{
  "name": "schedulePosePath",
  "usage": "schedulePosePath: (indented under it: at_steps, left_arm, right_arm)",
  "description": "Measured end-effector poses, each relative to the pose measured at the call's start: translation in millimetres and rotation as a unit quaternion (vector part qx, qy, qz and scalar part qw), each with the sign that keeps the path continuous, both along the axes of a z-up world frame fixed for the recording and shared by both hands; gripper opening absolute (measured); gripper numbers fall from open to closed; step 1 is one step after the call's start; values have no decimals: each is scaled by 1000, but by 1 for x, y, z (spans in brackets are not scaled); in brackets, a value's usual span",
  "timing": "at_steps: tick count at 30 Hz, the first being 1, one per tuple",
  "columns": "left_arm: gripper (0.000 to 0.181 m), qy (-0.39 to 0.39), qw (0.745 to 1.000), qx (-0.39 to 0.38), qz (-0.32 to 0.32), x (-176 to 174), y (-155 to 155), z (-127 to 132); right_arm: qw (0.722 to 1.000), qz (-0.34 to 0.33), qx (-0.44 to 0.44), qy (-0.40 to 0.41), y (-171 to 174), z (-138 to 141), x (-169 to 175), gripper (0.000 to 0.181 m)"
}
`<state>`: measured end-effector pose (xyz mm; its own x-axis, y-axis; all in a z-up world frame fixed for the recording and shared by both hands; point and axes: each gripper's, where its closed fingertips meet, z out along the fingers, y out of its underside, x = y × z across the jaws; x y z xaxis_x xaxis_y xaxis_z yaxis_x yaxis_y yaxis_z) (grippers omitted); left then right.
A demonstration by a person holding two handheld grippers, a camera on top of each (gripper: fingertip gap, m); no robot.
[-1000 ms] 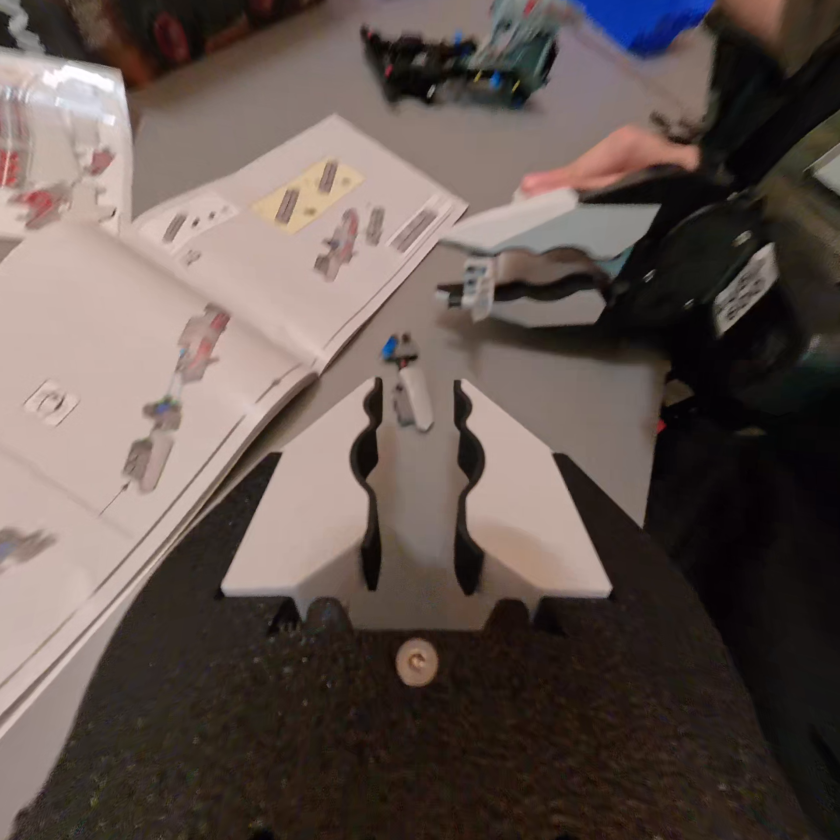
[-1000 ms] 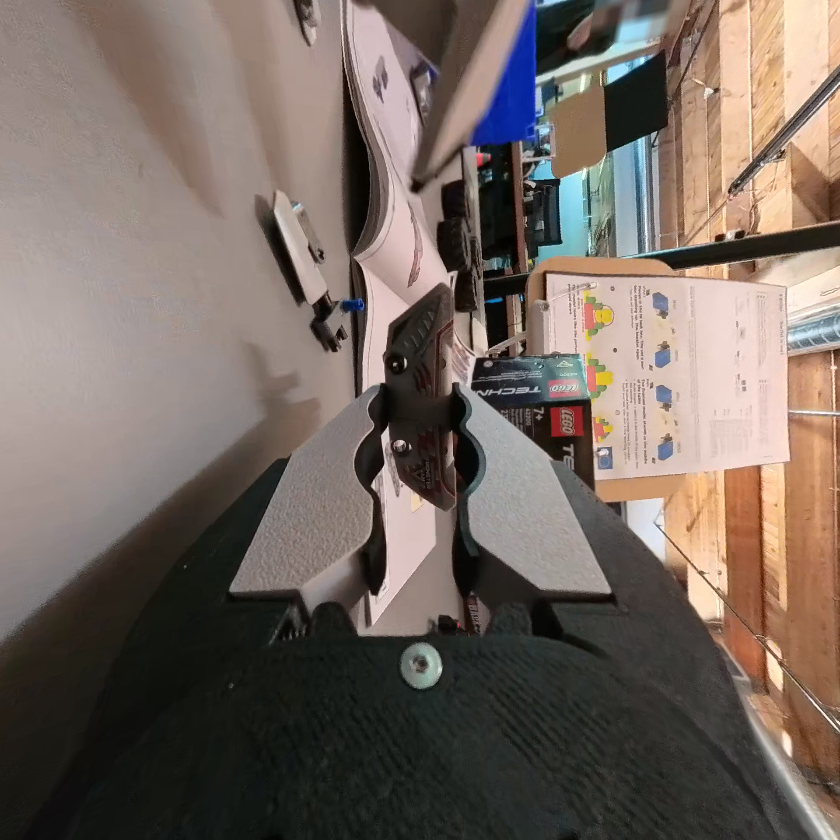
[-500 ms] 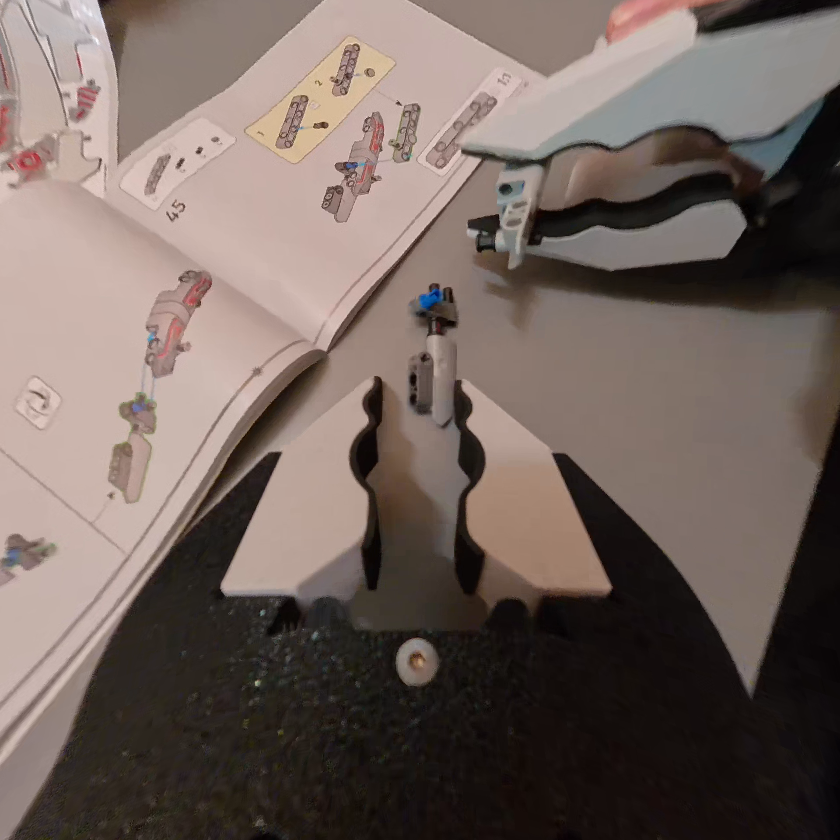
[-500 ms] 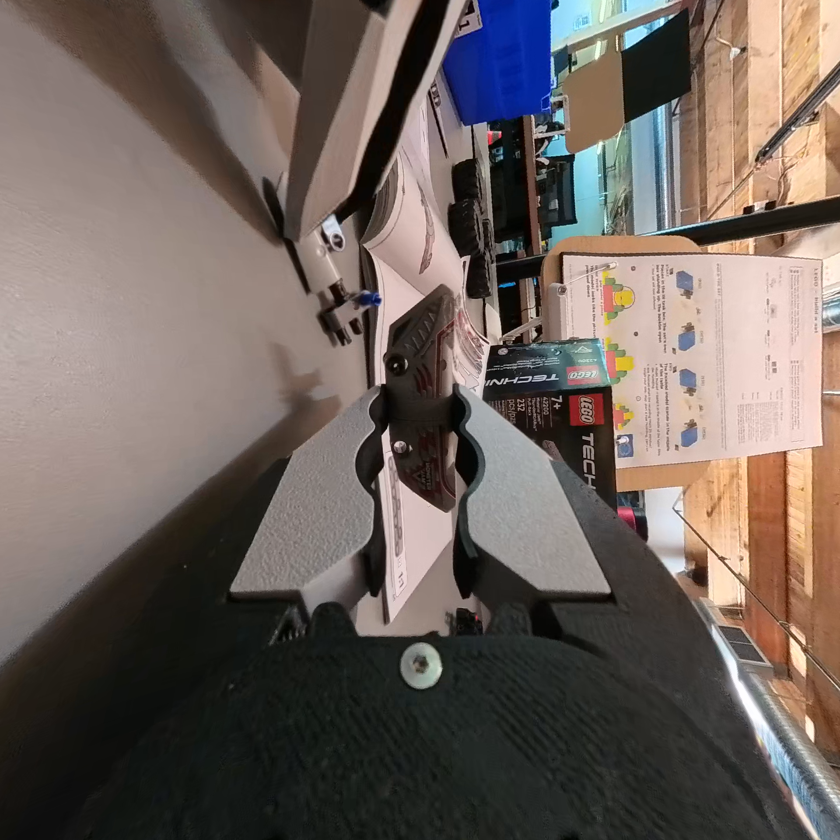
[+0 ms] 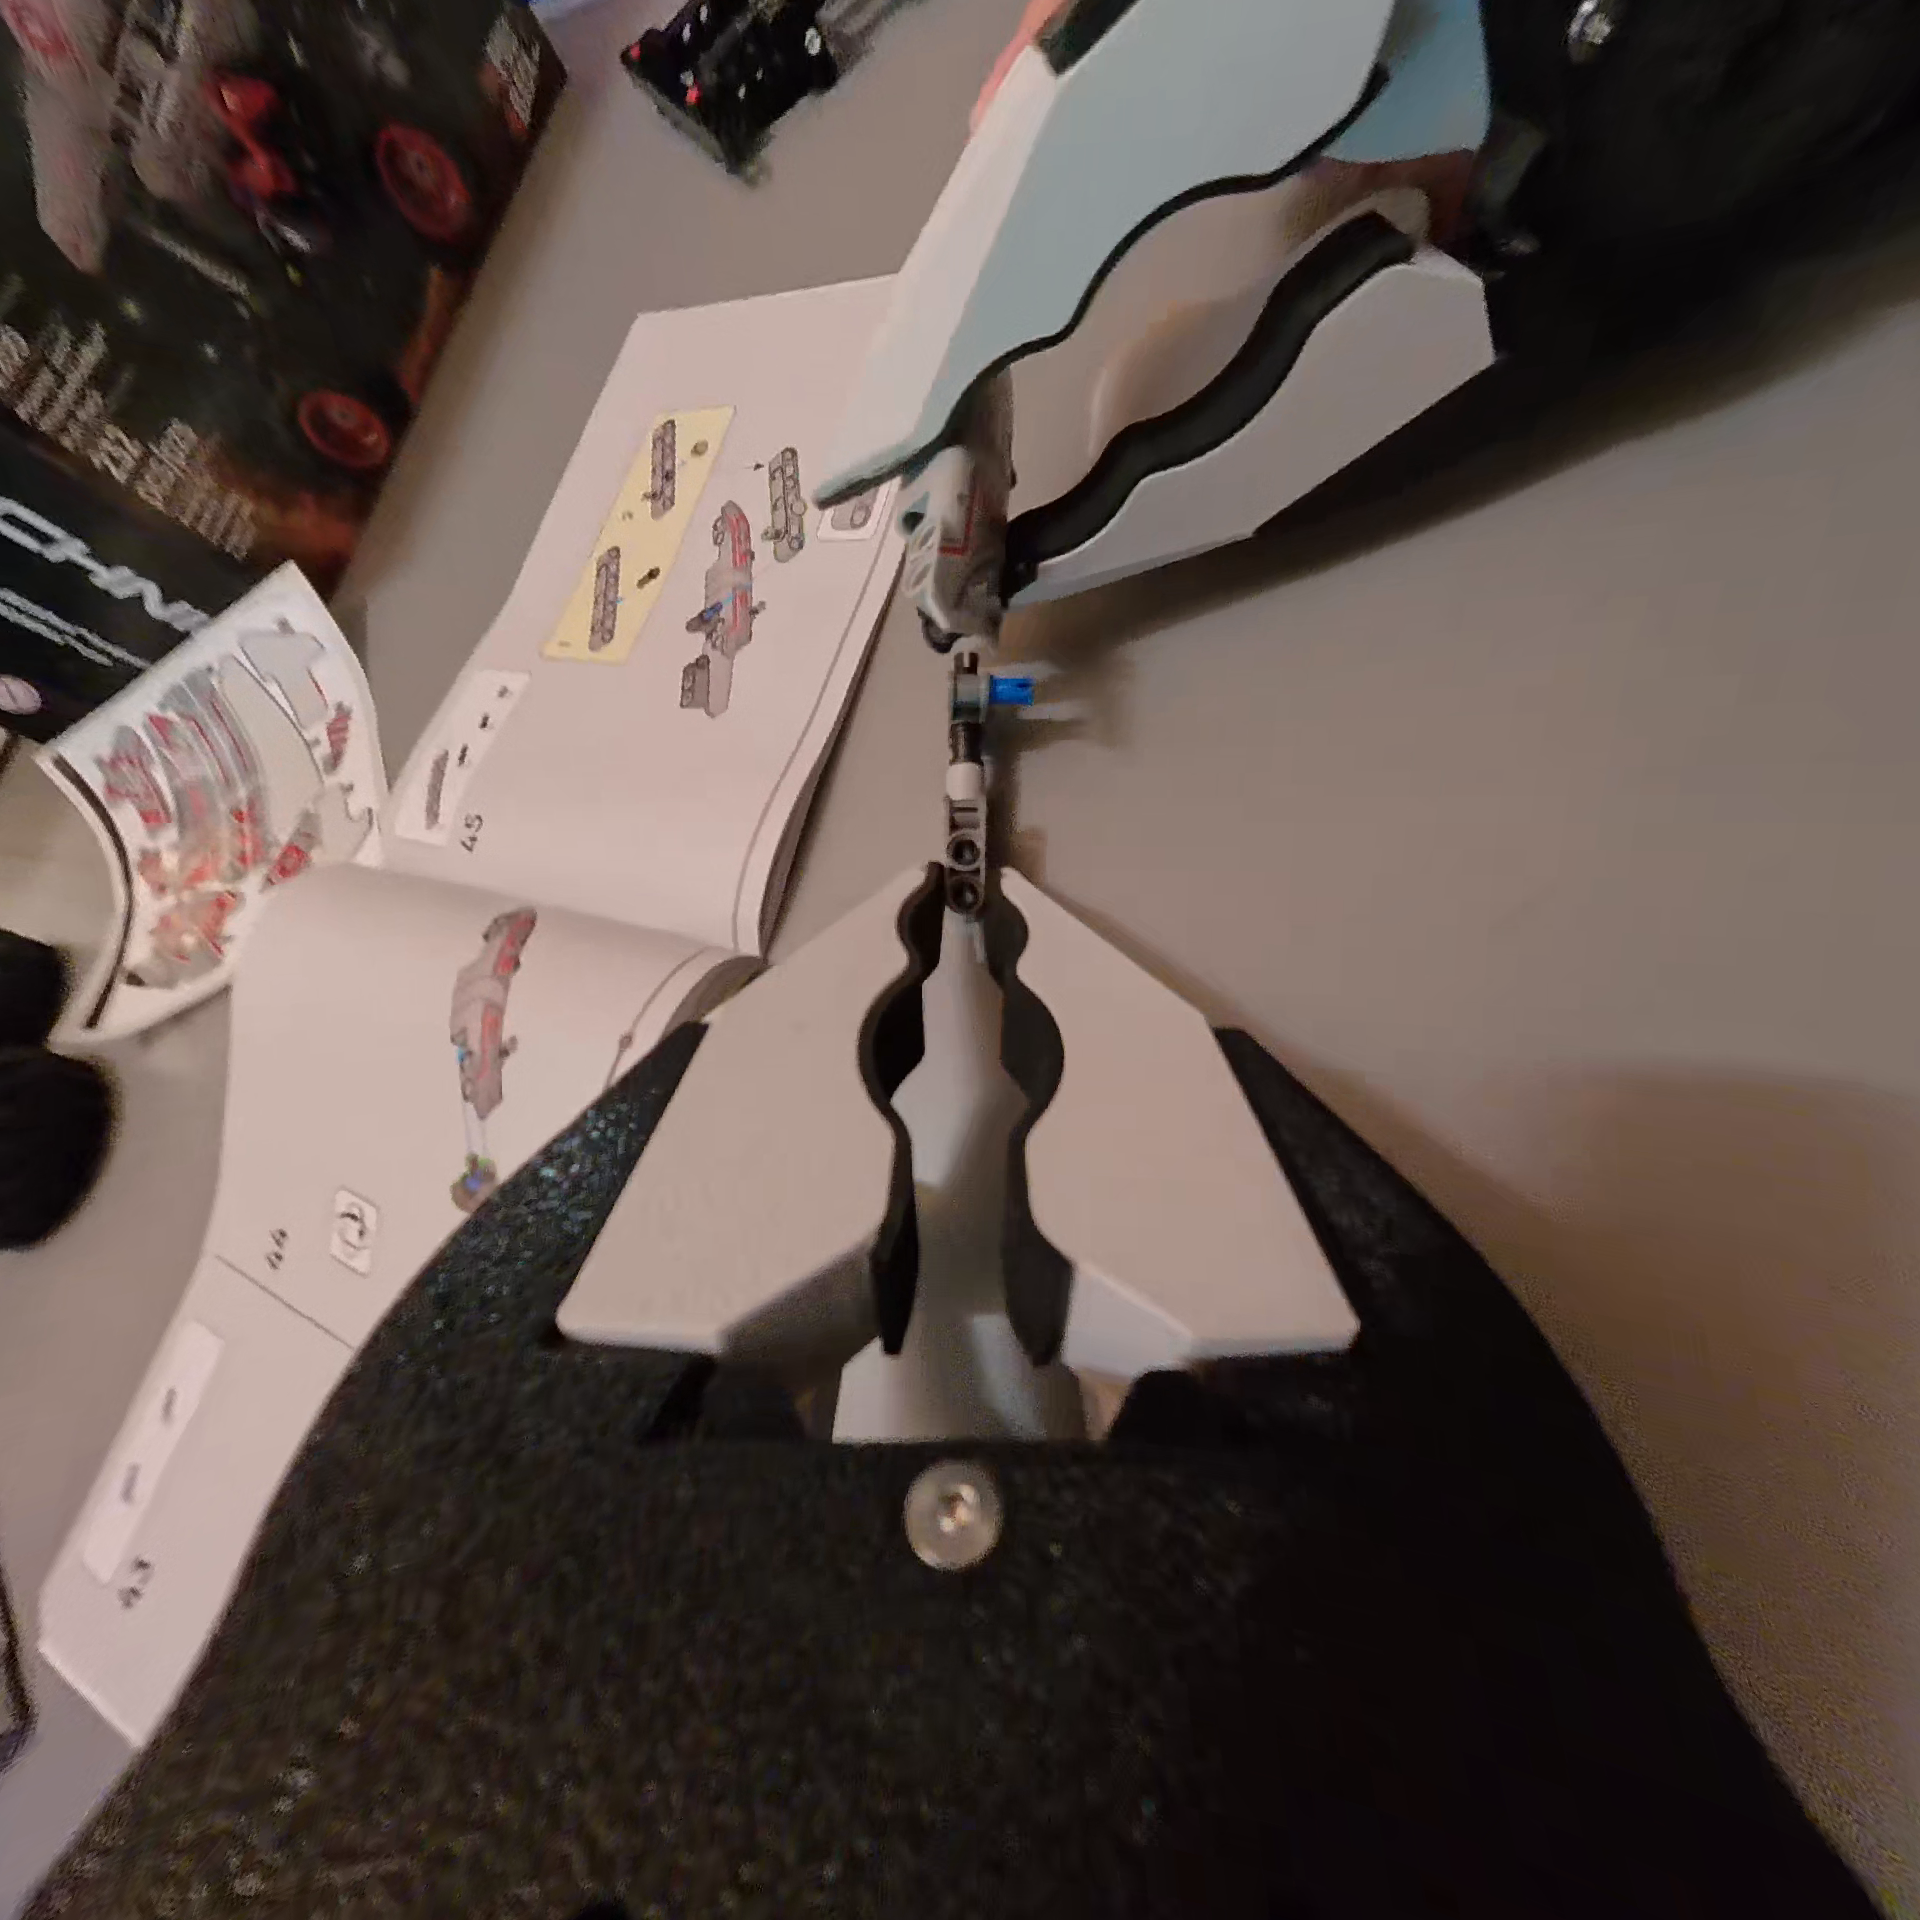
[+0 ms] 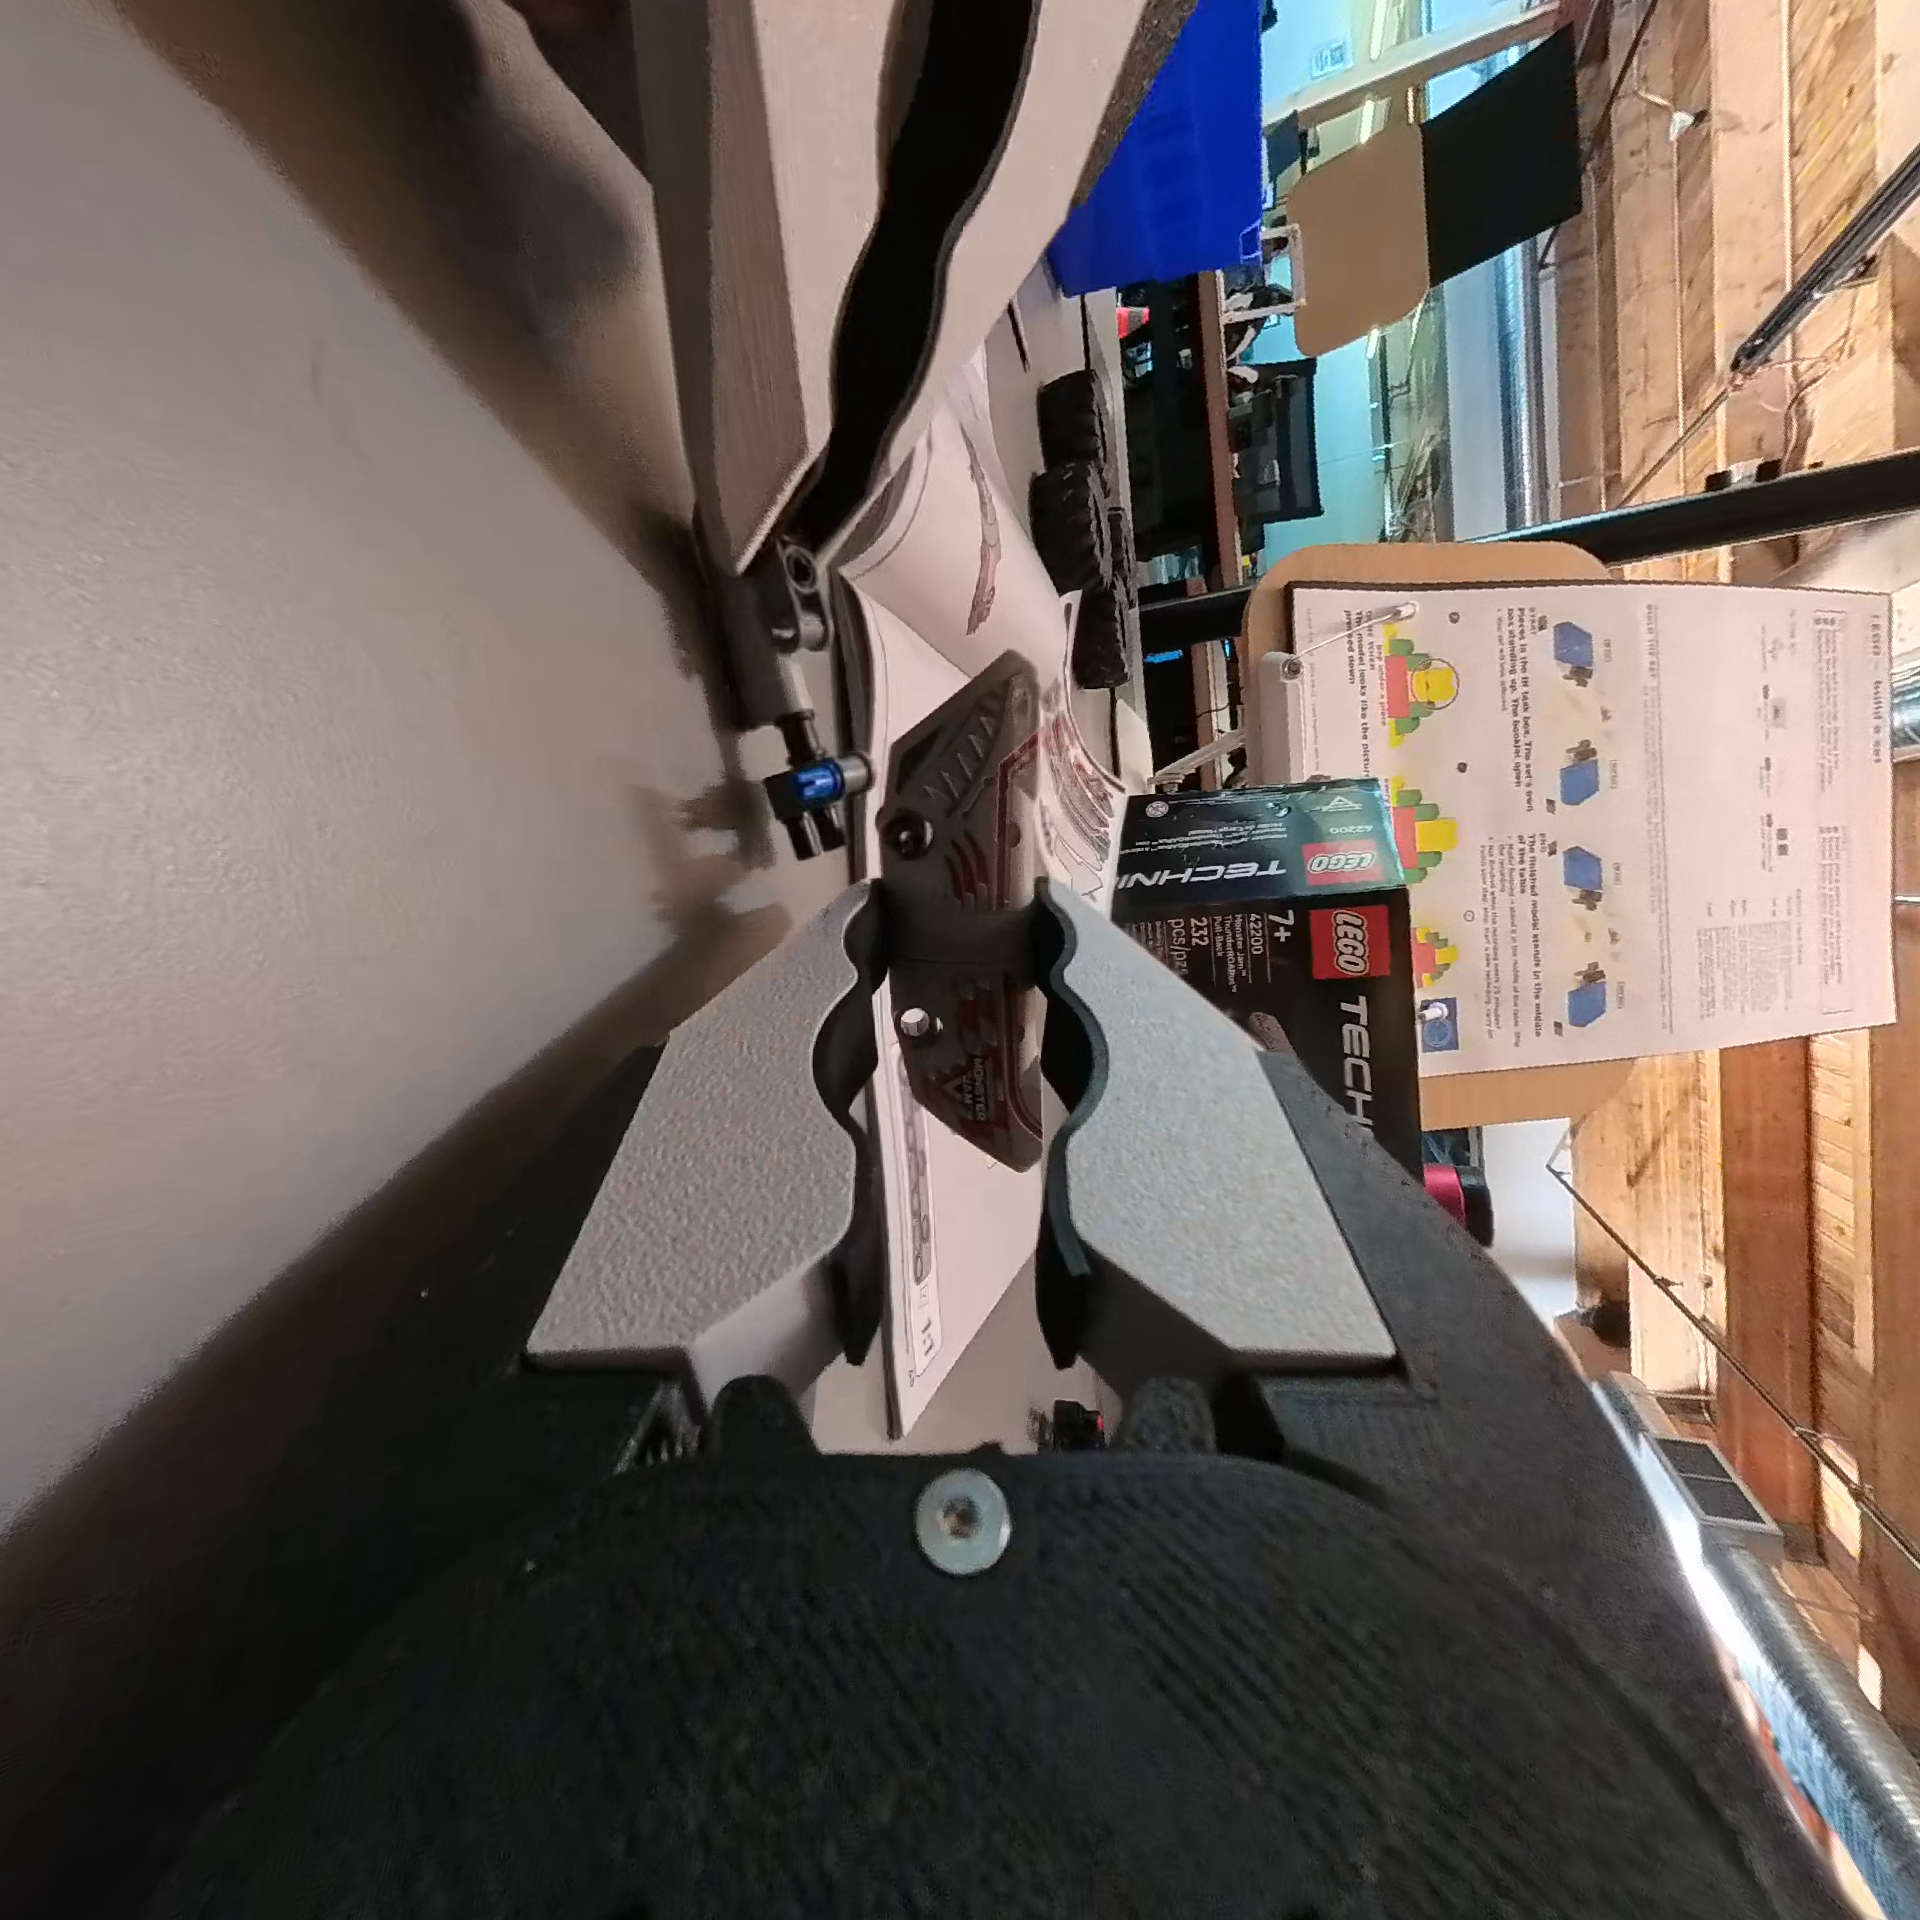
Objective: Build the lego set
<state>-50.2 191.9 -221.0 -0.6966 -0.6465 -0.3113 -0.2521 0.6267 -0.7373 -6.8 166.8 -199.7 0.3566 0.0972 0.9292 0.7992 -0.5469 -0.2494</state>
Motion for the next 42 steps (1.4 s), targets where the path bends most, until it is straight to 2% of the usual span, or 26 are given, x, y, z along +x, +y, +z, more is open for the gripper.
schedulePosePath:
  at_steps: [3,7,10,13,17,19,22,25,28,30,32,34,37,40,42]
  left_arm:
    - [5,-18,1000,17,-19,-1,-3,0]
    - [6,14,1000,17,-3,-1,0,-7]
    - [5,44,999,-7,4,0,-1,-8]
    - [13,89,995,-49,19,3,-1,-8]
    - [16,127,990,-61,-9,5,-13,-9]
    - [16,132,989,-71,-8,5,-17,-9]
    - [14,136,987,-86,-16,2,-18,-9]
    - [13,154,982,-107,2,-1,-19,-8]
    - [13,204,965,-159,49,-6,-14,-7]
    - [13,252,938,-222,87,-9,-11,-5]
    - [11,292,902,-306,91,-11,-13,6]
    - [8,294,885,-346,104,-7,-5,10]
    - [5,291,883,-346,126,-4,9,4]
    - [5,287,886,-341,124,-4,10,4]
    - [5,276,898,-327,109,-5,8,4]
  right_arm:
    - [1000,-1,-10,-1,0,-4,0,26]
    - [1000,1,-16,11,0,-7,0,26]
    - [1000,1,-22,12,1,-9,1,26]
    - [999,4,-23,22,3,-10,1,26]
    - [999,2,-36,7,4,-12,4,26]
    - [999,-8,-47,-10,2,-13,8,26]
    - [999,-5,-32,15,1,-12,8,26]
    - [999,-5,-25,25,0,-11,9,26]
    - [1000,-8,-25,14,0,-10,9,26]
    - [1000,-1,-20,4,1,-8,7,26]
    - [1000,20,-3,8,3,-3,-2,26]
    - [998,60,25,10,7,7,-16,26]
    - [996,81,46,-10,7,18,-23,26]
    - [996,88,-11,-7,8,-3,-26,26]
    - [995,83,-46,-34,11,-12,-25,25]
